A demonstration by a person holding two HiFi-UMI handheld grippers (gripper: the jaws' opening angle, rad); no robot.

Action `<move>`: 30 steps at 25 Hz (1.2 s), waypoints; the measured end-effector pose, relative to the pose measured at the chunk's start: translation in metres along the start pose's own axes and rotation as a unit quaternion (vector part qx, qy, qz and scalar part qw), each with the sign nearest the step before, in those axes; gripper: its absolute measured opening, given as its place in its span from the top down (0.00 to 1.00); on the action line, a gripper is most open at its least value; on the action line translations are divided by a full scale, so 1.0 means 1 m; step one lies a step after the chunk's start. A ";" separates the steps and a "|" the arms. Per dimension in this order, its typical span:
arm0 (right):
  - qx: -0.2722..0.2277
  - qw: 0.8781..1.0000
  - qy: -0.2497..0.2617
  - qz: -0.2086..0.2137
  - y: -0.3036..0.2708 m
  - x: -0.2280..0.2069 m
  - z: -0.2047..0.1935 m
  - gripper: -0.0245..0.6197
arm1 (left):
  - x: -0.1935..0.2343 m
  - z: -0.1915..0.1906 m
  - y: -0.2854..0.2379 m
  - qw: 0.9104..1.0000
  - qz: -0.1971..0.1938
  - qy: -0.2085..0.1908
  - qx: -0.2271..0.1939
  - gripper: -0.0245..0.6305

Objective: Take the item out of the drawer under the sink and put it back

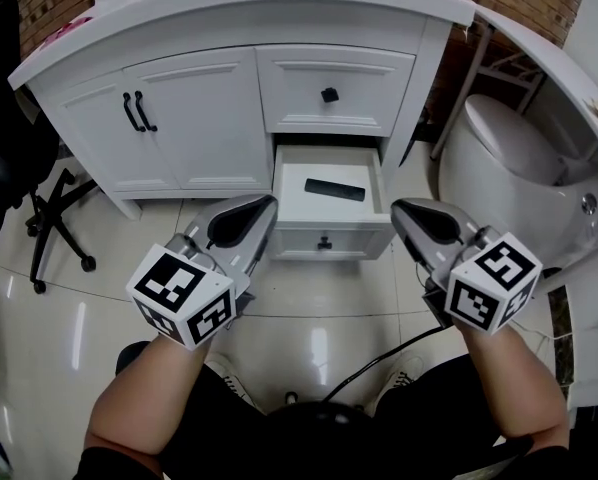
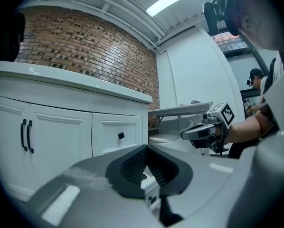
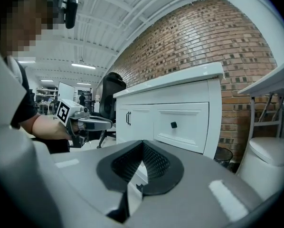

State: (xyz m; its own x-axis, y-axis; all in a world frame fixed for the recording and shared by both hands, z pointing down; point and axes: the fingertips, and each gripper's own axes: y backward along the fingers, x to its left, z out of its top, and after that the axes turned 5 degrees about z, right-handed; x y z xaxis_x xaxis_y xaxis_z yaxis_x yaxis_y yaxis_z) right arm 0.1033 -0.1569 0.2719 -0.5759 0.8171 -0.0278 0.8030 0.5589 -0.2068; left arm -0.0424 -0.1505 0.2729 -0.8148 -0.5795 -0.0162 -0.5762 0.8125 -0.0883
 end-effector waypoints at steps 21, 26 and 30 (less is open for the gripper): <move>0.001 1.000 -0.004 -0.007 0.050 0.055 0.000 0.95 | -0.052 0.024 0.053 1.000 -0.012 -0.008 -0.014 0.95; 0.001 1.000 0.001 -0.013 0.053 0.057 0.000 0.95 | -0.056 0.023 0.054 1.000 -0.017 -0.013 -0.012 0.96; 0.001 1.000 -0.005 -0.012 0.052 0.057 0.000 0.95 | -0.055 0.021 0.053 1.000 -0.014 -0.012 -0.010 0.95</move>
State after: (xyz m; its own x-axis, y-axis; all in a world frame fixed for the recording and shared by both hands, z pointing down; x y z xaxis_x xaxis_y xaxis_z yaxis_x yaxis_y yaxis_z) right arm 0.1127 -0.0810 0.2597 -0.5960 0.8024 -0.0324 0.7891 0.5776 -0.2091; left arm -0.0269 -0.0770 0.2479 -0.7970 -0.6027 -0.0389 -0.5996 0.7973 -0.0694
